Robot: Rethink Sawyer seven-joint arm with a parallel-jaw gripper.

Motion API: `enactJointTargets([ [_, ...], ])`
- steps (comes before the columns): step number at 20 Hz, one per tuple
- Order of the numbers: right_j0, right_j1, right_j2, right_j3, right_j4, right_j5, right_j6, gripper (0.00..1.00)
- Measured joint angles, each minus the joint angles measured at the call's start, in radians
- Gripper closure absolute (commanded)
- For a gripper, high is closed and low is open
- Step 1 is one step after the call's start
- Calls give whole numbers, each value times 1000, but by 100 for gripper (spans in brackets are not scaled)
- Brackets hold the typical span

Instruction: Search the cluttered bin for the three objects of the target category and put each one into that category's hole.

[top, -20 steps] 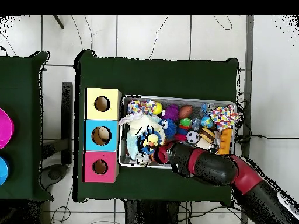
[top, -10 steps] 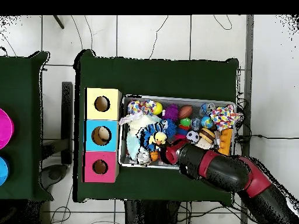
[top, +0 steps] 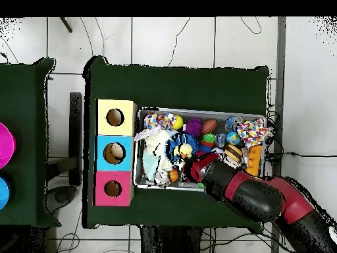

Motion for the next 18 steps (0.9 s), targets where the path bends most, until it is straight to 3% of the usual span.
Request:
enactJointTargets([
  [8,-27,-25,2,0,-53,-19,0,100],
  [18,-26,-47,2,0,-67,-19,0,100],
])
